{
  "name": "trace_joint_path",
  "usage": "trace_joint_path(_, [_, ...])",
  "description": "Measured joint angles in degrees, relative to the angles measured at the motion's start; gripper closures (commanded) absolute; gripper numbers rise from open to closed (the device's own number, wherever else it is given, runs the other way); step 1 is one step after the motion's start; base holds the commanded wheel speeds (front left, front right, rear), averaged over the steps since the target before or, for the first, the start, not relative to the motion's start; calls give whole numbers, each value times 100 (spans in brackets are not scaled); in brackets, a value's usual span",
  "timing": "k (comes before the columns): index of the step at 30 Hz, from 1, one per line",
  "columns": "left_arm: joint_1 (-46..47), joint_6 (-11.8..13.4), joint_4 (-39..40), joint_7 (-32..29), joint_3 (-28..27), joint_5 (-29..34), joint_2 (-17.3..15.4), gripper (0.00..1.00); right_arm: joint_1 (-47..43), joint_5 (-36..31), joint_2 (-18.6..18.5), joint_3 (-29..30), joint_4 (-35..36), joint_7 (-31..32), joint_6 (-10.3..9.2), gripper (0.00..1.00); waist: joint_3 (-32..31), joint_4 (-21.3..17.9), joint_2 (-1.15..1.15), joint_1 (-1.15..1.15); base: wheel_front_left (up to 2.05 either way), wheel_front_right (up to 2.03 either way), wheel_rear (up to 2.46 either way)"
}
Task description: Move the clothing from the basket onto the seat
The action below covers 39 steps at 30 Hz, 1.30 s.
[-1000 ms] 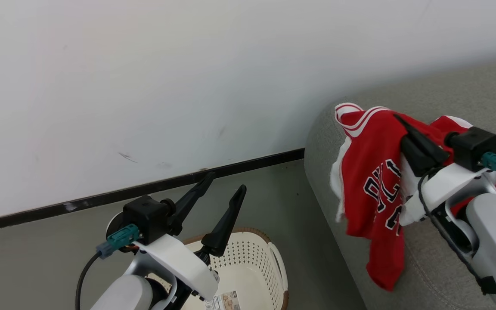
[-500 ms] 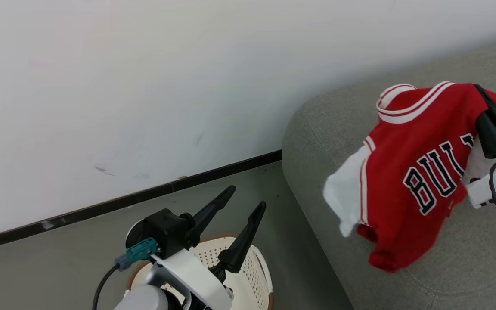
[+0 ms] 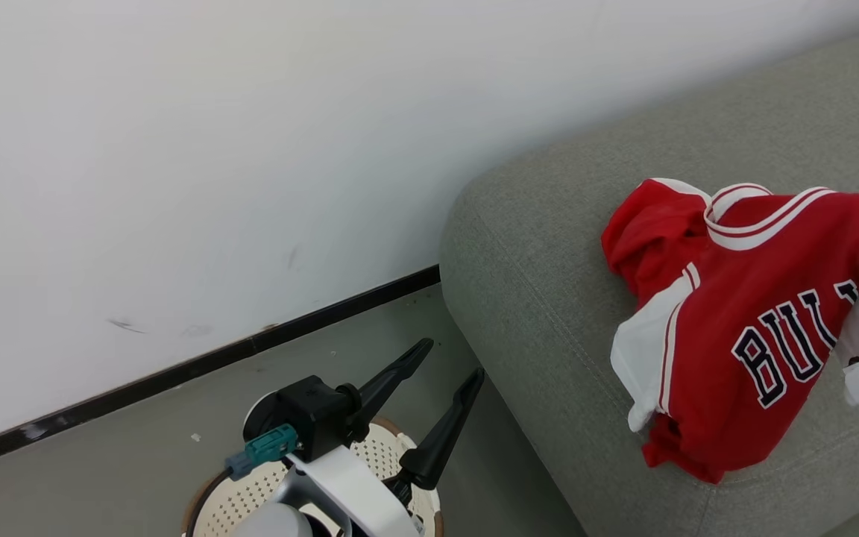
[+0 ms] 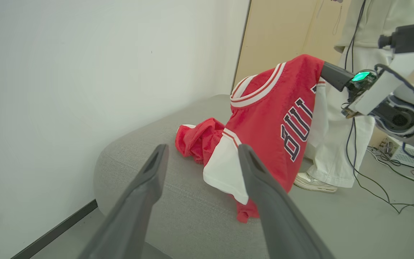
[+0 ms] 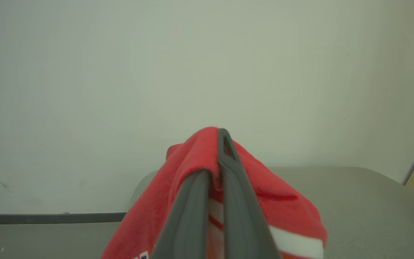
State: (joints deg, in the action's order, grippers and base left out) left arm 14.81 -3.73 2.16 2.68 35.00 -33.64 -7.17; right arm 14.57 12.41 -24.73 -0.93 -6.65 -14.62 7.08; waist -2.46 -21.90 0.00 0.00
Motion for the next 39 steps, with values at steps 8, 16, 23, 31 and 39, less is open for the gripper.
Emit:
trace_joint_path(8, [-30, 0, -58, 96, 14, 83, -2, 0, -48, 123, 37, -504, -158, 26, 0, 100, 38, -229, 0, 0, 0, 0, 0])
trace_joint_path(16, [-56, 36, -56, 120, 2, 153, -7, 0, 1067, 594, 29, -756, -460, 488, 0, 100, 183, -276, 0, 0, 0, 0, 0])
trace_joint_path(23, [-55, 116, 67, 120, -58, 199, -5, 0, 2540, 730, -259, -631, -864, 981, 0, 100, 386, -203, 0, 0, 0, 0, 0])
trace_joint_path(31, [-10, 208, 229, 82, -68, 255, -14, 0, 3476, 634, -567, -211, -1816, 1386, 0, 100, 679, -67, 0, 0, 0, 0, 0])
trace_joint_path(39, [222, 209, 454, -68, 103, 525, -36, 0, 3655, 349, -592, 146, -2640, 1319, 0, 100, 1042, 96, 0, 0, 0, 0, 0])
